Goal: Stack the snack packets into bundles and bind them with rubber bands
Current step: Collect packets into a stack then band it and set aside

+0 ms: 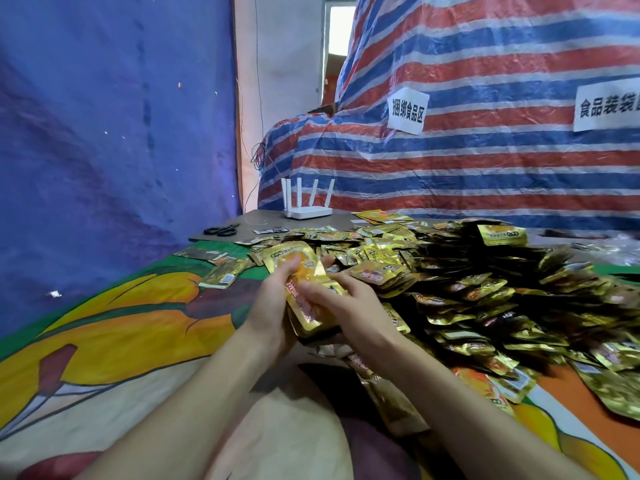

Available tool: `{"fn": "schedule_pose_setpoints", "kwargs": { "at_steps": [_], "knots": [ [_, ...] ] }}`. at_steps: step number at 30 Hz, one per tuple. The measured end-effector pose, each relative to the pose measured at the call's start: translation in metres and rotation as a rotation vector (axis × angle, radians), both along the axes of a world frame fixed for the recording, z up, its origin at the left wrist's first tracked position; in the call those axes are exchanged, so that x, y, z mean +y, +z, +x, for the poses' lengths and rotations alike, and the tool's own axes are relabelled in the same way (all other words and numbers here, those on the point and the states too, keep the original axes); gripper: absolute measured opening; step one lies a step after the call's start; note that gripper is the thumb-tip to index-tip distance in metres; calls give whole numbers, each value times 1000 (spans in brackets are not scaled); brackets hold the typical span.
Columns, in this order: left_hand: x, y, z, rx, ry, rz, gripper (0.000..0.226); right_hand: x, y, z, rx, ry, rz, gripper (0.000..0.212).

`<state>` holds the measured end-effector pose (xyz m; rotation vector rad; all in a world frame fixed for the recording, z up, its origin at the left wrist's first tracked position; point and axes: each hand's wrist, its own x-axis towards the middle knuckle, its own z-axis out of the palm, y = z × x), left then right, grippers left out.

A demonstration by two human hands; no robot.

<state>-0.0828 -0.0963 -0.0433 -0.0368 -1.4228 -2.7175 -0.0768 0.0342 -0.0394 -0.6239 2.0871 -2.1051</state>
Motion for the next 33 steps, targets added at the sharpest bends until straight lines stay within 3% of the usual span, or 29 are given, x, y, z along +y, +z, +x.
{"fn": "schedule_pose_setpoints", "kwargs": {
  "at_steps": [4, 8, 11, 14, 22, 25, 28, 30, 33],
  "knots": [
    [7, -2, 1, -23, 150, -192, 49, 9, 8, -6, 1, -6, 5, 22],
    [10, -4, 5, -31, 304, -378, 74, 30, 31, -24, 53, -231, 156, 49],
    [1, -12, -3, -41, 455, -462, 21, 45, 53, -51, 114, -451, 279, 51],
    [-4, -19, -12, -88, 580, -617, 8, 55, 77, -78, 206, -623, 419, 30],
    [4, -29, -12, 3, 599, -867, 13, 44, 53, -109, 198, -689, 904, 18],
    [8, -28, -3, 51, 623, -1027, 16, 36, 48, -109, 323, -772, 1204, 31],
    [16, -26, 5, 99, 647, -1311, 10, 25, 55, -110, 478, -851, 1475, 30],
    [21, -20, 4, 165, 602, -1487, 4, 17, 61, -114, 515, -849, 1533, 28],
    [17, 1, -16, 190, 520, -1630, 7, 5, 67, -126, 548, -791, 1450, 27]
  ]
}}
